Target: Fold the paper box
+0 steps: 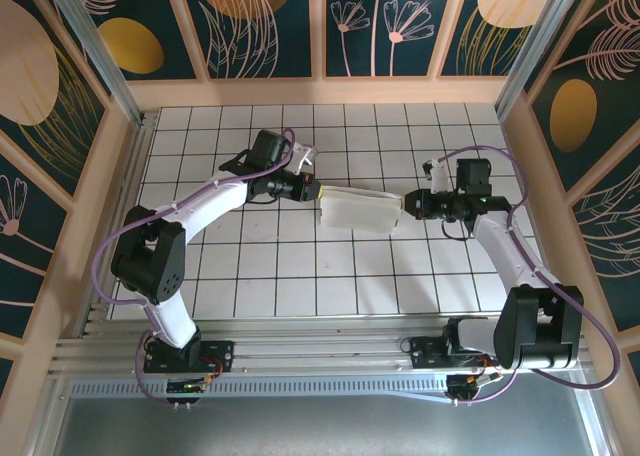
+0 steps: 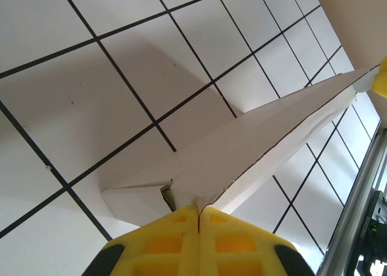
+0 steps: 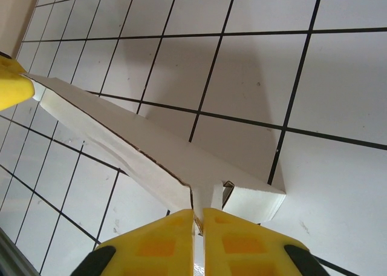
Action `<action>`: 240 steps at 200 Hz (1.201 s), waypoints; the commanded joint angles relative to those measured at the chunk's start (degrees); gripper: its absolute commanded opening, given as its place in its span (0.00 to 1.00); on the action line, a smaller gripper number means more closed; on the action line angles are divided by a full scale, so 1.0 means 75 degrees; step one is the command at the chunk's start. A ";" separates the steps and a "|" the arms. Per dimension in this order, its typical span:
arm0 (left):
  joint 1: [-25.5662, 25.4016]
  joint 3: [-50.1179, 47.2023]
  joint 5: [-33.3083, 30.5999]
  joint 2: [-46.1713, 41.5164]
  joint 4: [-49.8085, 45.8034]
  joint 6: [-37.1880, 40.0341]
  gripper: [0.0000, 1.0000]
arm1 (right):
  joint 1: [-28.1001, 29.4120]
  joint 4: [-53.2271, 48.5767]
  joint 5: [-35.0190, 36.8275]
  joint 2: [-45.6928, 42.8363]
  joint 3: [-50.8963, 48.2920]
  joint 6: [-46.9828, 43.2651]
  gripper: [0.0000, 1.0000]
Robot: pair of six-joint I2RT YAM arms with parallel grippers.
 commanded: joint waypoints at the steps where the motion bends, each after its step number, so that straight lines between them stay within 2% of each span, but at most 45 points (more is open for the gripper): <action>1: -0.0119 -0.0017 -0.0039 0.0328 -0.0693 -0.0111 0.00 | 0.0079 0.0117 -0.0103 0.0085 -0.0124 0.0111 0.11; 59: -0.0145 -0.0035 0.0005 0.0353 -0.0701 -0.0099 0.00 | 0.0183 0.0293 0.0139 0.0017 -0.0282 0.0263 0.05; 169: -0.0195 -0.0149 -0.0013 0.0430 -0.0787 -0.0045 0.00 | 0.0357 0.0304 0.0518 -0.0076 -0.0535 0.0334 0.03; 240: -0.0365 -0.0313 -0.0617 0.0522 -0.0976 0.0187 0.00 | 0.0430 0.0292 0.0658 -0.0217 -0.0640 0.0360 0.03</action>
